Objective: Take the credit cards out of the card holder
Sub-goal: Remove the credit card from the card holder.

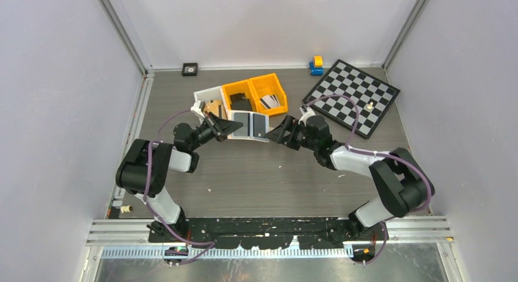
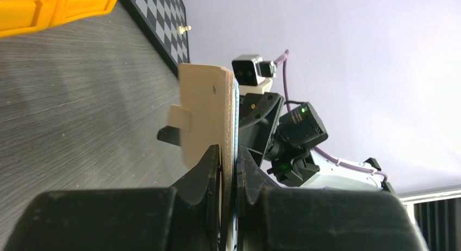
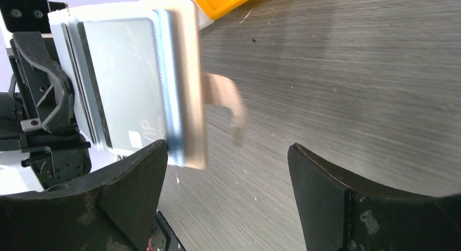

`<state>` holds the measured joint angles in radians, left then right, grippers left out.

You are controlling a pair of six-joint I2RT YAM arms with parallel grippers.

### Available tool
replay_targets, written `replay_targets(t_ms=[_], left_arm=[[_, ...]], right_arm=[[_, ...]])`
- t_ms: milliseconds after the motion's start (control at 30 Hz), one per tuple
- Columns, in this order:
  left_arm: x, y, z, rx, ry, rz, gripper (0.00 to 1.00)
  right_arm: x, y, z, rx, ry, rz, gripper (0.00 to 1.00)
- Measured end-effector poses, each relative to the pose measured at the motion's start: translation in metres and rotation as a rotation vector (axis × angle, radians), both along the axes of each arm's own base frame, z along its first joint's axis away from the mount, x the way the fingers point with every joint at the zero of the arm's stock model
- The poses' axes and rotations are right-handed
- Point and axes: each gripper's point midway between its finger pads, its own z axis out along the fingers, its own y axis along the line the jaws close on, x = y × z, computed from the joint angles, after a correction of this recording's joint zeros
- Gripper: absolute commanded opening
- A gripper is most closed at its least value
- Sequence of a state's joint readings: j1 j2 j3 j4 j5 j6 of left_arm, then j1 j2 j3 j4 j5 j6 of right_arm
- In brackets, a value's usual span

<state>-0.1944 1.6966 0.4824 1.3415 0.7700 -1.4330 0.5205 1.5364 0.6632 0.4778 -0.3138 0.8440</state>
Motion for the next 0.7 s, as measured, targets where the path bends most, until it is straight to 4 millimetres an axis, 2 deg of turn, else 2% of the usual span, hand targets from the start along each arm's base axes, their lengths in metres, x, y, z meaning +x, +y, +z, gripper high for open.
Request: replay_targets(t_ms=[100, 167, 267, 333, 467, 567, 700], left_arm=[[-0.001, 0.008, 0.002, -0.002, -0.008, 0.024, 0.0], [0.0, 0.011, 0.001, -0.002, -0.003, 0.038, 0.0], [0.002, 0.014, -0.001, -0.005, 0.009, 0.057, 0.0], [0.002, 0.015, -0.002, -0.008, 0.015, 0.063, 0.0], [0.003, 0.016, -0.001, -0.009, 0.013, 0.075, 0.0], [0.0, 0.017, 0.008, -0.014, -0.013, 0.077, 0.0], [-0.004, 0.017, 0.022, -0.022, -0.059, 0.074, 0.0]], right_arm=[[-0.01, -0.014, 0.007, -0.002, -0.031, -0.035, 0.88], [-0.012, -0.017, 0.021, 0.021, -0.075, -0.046, 0.88], [-0.008, -0.013, 0.044, 0.082, -0.143, -0.04, 0.88], [-0.007, -0.007, 0.05, 0.127, -0.161, -0.019, 0.89], [-0.007, 0.002, 0.041, 0.159, -0.126, 0.012, 0.89], [-0.009, 0.005, 0.034, 0.165, -0.101, 0.025, 0.88], [-0.011, 0.01, 0.038, 0.197, -0.097, 0.041, 0.89]])
